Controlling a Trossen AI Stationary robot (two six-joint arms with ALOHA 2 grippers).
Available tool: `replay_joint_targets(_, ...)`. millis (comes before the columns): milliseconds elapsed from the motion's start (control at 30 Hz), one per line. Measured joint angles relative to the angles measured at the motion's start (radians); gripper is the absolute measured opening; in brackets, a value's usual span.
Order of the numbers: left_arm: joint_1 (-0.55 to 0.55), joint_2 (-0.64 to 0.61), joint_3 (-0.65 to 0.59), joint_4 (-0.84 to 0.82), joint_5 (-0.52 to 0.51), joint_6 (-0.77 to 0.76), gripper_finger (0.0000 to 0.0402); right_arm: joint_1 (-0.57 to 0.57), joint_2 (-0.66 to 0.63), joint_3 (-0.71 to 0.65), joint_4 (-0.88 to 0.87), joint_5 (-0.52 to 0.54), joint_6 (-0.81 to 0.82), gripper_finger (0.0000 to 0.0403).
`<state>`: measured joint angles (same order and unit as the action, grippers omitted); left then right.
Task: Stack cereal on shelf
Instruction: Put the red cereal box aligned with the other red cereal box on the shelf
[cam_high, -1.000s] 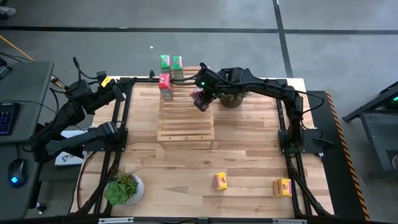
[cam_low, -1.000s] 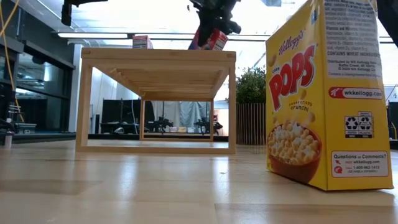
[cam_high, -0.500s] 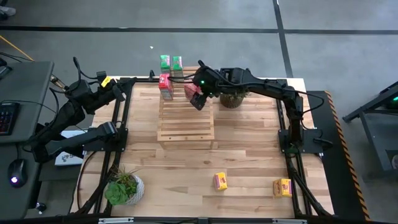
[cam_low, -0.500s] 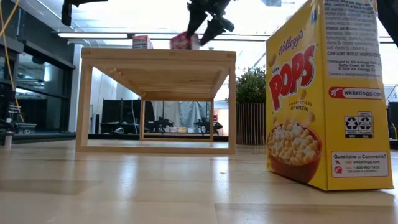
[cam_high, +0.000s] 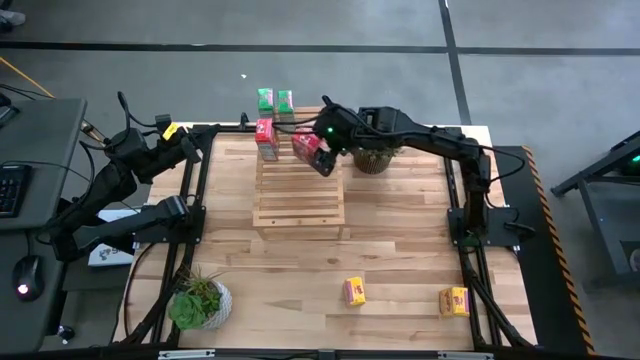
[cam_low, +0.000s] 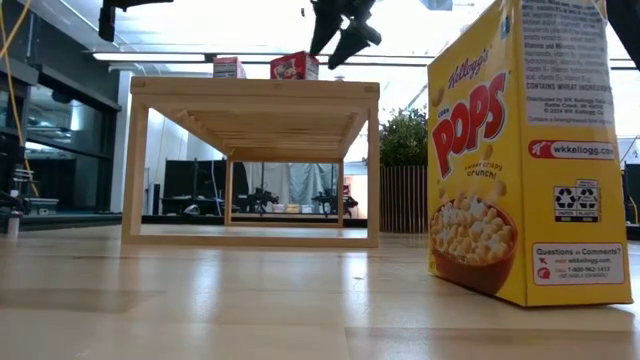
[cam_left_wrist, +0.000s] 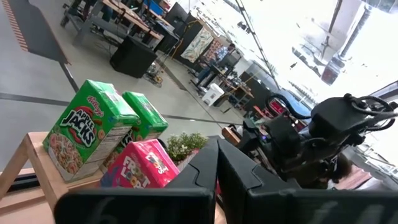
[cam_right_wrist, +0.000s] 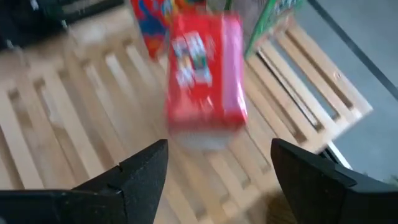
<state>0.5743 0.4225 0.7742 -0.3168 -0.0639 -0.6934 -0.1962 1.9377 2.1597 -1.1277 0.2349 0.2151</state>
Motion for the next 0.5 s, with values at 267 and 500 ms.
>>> replay_joint_targets(267, 0.0, 0.0, 0.0, 0.0, 0.0, 0.007, 0.0, 0.052, -0.042, -0.087, -0.085, 0.036, -0.018, 0.0277)
replay_joint_targets(500, 0.0, 0.0, 0.0, 0.0, 0.0, 0.007, 0.0, 0.089, -0.245, -0.532, 0.22, -0.006, 0.073, 0.0277)
